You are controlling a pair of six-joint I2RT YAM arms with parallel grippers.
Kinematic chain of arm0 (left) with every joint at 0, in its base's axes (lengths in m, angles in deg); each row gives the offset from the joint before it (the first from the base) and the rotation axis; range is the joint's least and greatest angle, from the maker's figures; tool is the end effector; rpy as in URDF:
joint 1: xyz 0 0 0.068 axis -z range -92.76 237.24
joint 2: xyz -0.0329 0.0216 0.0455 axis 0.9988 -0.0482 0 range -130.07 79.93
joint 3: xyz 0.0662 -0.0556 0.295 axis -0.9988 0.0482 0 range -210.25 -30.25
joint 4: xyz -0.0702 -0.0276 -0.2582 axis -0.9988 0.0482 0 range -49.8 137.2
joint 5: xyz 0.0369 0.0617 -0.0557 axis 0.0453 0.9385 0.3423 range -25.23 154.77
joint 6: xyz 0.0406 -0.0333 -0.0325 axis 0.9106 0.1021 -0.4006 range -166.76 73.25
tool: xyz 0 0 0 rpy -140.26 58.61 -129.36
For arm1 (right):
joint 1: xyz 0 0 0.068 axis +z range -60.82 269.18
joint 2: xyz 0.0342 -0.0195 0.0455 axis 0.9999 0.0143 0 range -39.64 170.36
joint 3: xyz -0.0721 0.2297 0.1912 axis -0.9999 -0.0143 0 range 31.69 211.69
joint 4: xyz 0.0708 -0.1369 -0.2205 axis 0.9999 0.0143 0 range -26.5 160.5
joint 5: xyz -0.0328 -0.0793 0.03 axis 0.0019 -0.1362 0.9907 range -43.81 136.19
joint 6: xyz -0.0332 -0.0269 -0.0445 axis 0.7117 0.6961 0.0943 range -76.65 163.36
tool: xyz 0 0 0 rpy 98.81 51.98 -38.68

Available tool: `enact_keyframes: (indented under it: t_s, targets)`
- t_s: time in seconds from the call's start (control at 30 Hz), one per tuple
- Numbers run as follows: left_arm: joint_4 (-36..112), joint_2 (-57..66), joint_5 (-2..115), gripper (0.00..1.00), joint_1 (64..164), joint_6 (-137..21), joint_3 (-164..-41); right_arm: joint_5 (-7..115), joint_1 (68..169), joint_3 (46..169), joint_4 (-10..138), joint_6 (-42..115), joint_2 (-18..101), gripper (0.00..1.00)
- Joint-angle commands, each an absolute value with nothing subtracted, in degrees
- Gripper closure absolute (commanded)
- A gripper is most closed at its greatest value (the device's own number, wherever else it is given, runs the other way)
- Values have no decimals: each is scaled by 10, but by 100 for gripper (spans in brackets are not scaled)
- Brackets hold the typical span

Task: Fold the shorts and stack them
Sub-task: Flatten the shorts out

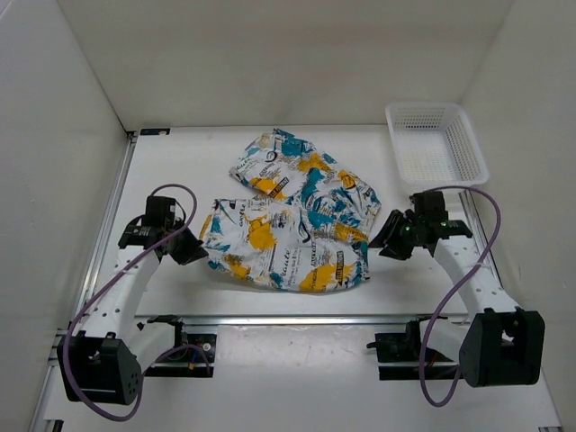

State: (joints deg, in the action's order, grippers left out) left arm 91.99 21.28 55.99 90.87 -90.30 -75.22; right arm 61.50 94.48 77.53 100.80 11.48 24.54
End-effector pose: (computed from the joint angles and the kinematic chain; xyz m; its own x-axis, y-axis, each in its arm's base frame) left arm 0.1732 -0.0182 0.2586 -0.7448 -0.6349 -0.2053 -0.5343 0.7517 -0.3866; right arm 0.2136 0.0322 0.2625 -0.8234 0.4352 -0.3642 0.2324 0.8441 0.4831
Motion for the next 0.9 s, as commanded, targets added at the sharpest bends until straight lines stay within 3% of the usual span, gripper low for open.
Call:
enact_keyframes:
  t_s: [0.0, 0.2, 0.3, 0.57, 0.67, 0.77, 0.83, 0.87]
  targets:
    - [899, 215, 578, 90, 907, -900, -774, 638, 944, 699, 990, 65, 235, 52]
    - [899, 204, 578, 90, 907, -895, -779, 694, 944, 566, 944, -12, 147, 51]
    - [899, 198, 578, 90, 907, -895, -784, 714, 955, 521, 906, -42, 123, 43]
    - [899, 193, 583, 90, 907, -889, -790, 695, 961, 492, 755, -60, 227, 38]
    - [905, 193, 583, 90, 907, -889, -796, 700, 974, 497, 690, -82, 294, 46]
    - [905, 188, 583, 90, 907, -889, -802, 674, 1017, 535, 694, -88, 319, 77]
    - [910, 182, 583, 90, 907, -889, -826, 640, 1023, 618, 786, -63, 326, 100]
    - [917, 182, 583, 90, 907, -889, -839, 609, 1023, 647, 815, -50, 319, 100]
